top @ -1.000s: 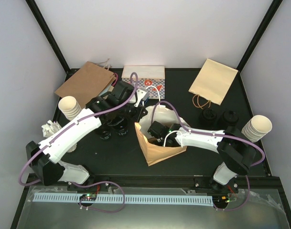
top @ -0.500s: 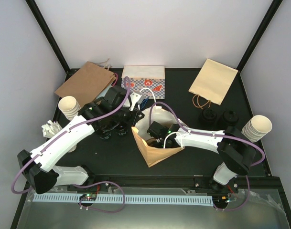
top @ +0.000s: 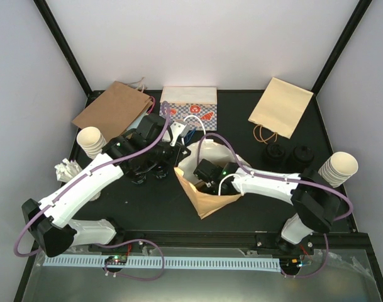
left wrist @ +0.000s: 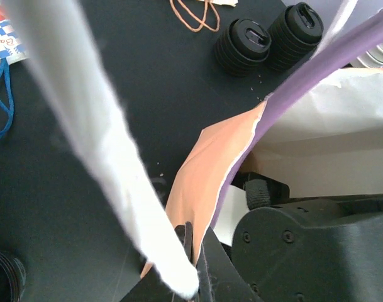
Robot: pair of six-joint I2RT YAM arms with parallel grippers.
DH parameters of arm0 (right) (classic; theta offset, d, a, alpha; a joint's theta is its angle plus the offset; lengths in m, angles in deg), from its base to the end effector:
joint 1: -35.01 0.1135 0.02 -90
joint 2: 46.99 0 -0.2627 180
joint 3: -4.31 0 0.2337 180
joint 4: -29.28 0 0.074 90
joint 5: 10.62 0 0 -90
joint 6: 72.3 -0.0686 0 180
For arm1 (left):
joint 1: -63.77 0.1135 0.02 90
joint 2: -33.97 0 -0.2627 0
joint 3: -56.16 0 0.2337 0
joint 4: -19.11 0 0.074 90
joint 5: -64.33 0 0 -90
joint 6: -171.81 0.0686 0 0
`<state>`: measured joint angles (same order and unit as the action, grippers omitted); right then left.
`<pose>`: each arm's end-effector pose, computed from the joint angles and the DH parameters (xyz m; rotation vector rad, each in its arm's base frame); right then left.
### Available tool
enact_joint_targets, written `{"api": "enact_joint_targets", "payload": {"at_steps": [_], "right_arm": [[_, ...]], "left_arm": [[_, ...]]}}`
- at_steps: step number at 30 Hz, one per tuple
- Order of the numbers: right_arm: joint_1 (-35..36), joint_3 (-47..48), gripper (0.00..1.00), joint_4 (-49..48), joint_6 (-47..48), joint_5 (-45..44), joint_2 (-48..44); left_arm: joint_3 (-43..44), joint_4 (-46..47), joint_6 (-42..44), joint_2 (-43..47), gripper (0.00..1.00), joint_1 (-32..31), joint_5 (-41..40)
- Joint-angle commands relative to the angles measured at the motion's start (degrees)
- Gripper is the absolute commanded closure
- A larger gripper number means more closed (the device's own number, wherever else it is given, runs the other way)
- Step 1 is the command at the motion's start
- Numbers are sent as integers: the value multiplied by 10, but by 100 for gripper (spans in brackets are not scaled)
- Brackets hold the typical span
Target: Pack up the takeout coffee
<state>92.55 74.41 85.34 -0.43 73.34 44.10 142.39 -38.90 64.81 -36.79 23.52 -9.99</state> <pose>0.1537 0.2282 0.1538 -0.9607 2.7339 0.0810 0.1879 -0.1833 0.3292 0.6309 2.3401 -0.8019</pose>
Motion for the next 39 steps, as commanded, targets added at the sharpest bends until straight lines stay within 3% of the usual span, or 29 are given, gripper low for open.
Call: {"api": "enact_joint_targets", "payload": {"at_steps": [1,2,3,21,30,39], "right_arm": [[1,32,16,38,2,-10,-51],[1,35,3,41,5,-2,-63],[1,37,0,40,8,6,-76],[1,125,0,82,22,-18,-180],[1,126,0,29,20,-32,-220],[1,105,0,-78,31,-100,-303]], "left_arm": [[7,3,-7,19,98,-2,12],[8,3,-7,19,98,-2,11],[8,2,-7,19,98,-2,10],[12,2,-8,19,98,-4,14],[13,7,-13,16,99,-9,16],[9,7,-15,12,98,-11,14]]}}
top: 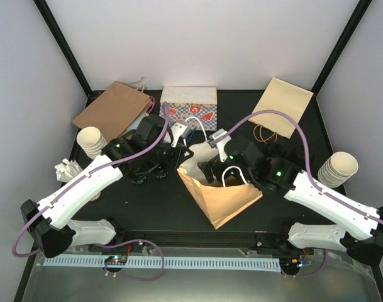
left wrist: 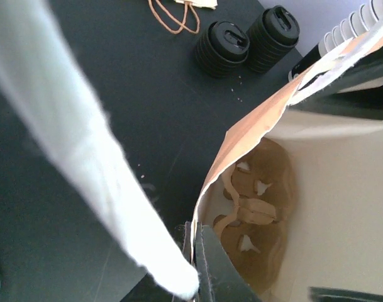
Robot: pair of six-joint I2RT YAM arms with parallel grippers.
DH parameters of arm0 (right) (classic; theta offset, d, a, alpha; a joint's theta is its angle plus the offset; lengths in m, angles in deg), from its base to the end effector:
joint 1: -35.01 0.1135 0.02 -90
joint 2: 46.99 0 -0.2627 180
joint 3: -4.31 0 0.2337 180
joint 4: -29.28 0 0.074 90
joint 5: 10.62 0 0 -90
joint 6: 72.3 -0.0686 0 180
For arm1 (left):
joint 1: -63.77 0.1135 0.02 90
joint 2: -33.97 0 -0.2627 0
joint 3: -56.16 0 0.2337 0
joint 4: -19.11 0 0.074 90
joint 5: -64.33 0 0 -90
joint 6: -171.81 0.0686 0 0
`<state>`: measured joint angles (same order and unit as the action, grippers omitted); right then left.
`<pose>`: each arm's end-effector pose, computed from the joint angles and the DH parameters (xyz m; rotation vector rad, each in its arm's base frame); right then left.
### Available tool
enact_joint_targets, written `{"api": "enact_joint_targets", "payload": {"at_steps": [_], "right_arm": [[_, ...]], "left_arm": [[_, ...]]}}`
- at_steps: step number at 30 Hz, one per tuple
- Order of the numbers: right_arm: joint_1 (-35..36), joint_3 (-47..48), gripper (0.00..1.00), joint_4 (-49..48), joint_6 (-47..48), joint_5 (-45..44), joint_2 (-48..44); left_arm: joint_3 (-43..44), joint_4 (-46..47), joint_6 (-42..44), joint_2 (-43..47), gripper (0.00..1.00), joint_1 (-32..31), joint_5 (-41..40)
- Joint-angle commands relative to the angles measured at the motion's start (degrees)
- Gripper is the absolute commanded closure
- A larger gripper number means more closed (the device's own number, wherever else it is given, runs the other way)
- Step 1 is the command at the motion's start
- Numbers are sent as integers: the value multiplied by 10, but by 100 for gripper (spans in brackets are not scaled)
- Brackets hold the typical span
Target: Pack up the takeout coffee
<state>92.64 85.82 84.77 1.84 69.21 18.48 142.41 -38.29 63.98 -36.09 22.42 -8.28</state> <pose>0.1413 0.2003 0.3271 -0.7267 2.1744 0.4837 0.1815 -0.1870 0.3337 0.6535 2.3208 -0.8585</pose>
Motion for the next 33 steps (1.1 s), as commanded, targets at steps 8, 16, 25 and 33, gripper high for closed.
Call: {"api": "enact_joint_targets", "payload": {"at_steps": [8,16,25,33], "right_arm": [[-1,-86,0,-233,12,-173,-140],[-3,-21,0,-204,41,-254,-147],[-3,33,0,-14,-40,-253,-158],[-6,10,0,116,-103,-273,-180]], "left_arm": [[7,6,-12,3,98,-5,18],[7,5,-17,7,98,-6,14],[31,16,-15,8,98,-6,-22],[90,24,45,-22,98,-6,-68]]}}
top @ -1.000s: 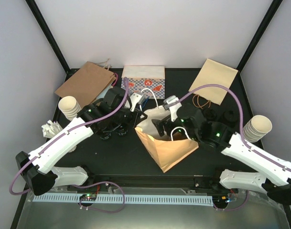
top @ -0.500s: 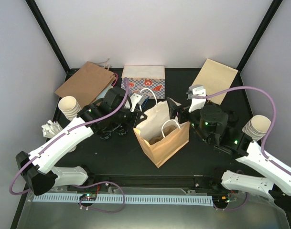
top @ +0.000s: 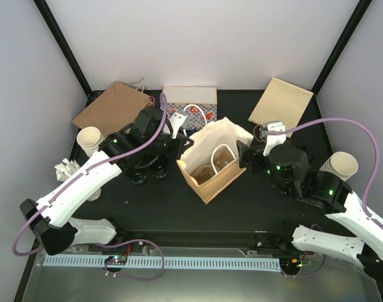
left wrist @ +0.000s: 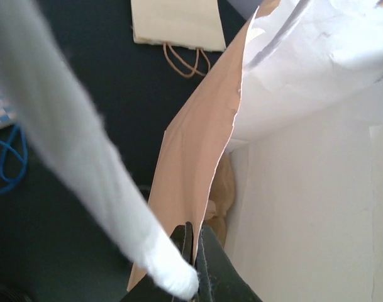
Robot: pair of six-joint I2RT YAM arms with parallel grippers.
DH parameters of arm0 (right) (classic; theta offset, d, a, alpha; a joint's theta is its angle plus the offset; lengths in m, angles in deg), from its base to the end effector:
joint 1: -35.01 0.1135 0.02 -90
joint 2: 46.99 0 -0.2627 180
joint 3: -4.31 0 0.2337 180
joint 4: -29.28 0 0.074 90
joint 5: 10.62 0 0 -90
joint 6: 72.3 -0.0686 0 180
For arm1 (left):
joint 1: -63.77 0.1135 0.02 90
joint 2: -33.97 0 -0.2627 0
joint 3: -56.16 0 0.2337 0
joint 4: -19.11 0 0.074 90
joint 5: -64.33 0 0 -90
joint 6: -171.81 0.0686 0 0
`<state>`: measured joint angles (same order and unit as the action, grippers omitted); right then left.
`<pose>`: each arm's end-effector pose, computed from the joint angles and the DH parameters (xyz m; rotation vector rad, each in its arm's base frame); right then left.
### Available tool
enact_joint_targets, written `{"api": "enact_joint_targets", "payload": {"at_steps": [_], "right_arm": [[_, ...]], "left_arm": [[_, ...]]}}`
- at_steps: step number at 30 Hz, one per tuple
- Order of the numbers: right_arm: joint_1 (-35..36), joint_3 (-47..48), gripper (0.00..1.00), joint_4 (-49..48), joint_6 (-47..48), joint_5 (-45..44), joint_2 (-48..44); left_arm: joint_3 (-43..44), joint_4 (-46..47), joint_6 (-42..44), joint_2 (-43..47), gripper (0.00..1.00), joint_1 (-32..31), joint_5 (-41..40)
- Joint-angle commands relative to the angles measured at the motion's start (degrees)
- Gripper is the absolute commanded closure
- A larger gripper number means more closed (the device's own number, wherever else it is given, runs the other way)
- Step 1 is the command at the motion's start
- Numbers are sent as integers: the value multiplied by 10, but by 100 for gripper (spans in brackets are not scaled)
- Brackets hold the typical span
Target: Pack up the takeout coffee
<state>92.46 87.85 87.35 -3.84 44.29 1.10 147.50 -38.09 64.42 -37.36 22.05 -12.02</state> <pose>0.1167 0.1095 0.3945 -0.2009 1.8943 0.3356 0.1889 -0.1901 0.3573 0.6248 2.2429 -0.8112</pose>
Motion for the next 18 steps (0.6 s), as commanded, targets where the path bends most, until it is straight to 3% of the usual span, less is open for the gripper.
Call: {"api": "enact_joint_targets", "payload": {"at_steps": [1,7,18], "right_arm": [[-6,-12,0,110,-56,-24,-3],[-16,-17,0,190,-101,36,20],[-16,-112,0,166,-144,156,-14]], "left_arm": [[40,27,50,-10,99,-2,-36],[22,51,90,-9,98,-5,-46],[-21,80,157,-4,98,-66,-101]]}}
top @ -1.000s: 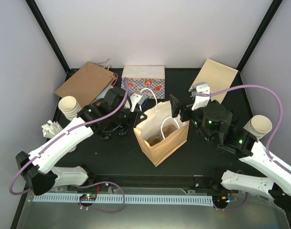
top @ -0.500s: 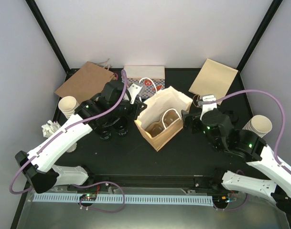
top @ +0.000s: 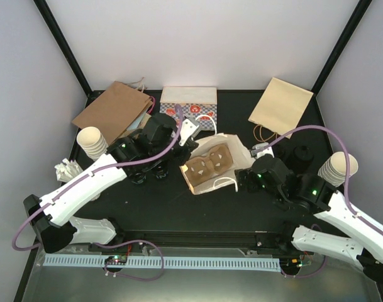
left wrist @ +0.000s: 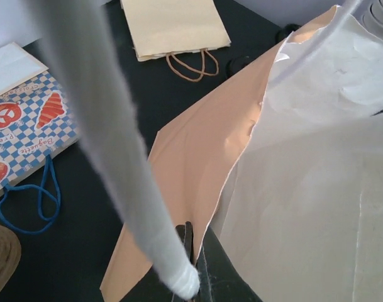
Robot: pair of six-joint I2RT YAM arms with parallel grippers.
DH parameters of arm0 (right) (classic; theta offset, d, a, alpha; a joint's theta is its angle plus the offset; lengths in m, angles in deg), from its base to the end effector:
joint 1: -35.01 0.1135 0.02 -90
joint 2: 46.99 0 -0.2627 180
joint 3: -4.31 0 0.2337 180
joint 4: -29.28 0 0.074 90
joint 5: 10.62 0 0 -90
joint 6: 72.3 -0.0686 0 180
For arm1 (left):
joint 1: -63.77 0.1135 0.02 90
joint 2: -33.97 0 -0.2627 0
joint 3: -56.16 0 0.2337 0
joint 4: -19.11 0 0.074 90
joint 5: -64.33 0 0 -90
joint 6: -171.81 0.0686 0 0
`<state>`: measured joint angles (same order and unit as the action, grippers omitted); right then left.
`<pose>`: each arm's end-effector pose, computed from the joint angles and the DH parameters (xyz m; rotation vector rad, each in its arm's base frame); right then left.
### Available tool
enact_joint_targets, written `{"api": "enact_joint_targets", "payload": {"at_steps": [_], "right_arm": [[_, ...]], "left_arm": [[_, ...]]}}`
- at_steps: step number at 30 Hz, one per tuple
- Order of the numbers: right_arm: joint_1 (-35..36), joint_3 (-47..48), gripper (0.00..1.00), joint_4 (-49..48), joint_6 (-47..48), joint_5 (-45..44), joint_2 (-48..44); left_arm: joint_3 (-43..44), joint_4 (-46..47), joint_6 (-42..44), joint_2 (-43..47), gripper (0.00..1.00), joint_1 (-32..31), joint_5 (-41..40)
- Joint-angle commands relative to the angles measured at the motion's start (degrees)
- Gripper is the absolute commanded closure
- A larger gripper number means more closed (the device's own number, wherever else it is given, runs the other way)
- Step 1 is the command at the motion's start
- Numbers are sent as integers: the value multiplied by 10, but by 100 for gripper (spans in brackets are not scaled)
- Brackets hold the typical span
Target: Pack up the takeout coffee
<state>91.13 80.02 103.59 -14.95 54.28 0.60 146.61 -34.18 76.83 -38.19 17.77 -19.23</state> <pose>0.1040 0.1026 0.3194 -0.2650 2.2835 0.2797 0.1875 -0.2052 0.3554 0.8485 2.0805 -0.6172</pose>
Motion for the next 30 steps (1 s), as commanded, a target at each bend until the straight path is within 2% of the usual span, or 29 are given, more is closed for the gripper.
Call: {"api": "enact_joint_targets", "payload": {"at_steps": [1,6,14,21,30], "right_arm": [[-3,-42,0,7,-40,64,-12],[-3,-71,0,23,-67,114,-35],[-2,-159,7,4,-109,175,-107],[5,-187,4,43,-93,241,-114],[15,-179,2,53,-84,220,-121]], "left_arm": [[-16,41,34,5,98,-35,-37],[-24,42,41,8,98,-78,-74],[-45,33,49,14,99,-172,-152],[-71,31,43,31,98,-258,-230],[-106,62,25,48,99,-279,-252]]}}
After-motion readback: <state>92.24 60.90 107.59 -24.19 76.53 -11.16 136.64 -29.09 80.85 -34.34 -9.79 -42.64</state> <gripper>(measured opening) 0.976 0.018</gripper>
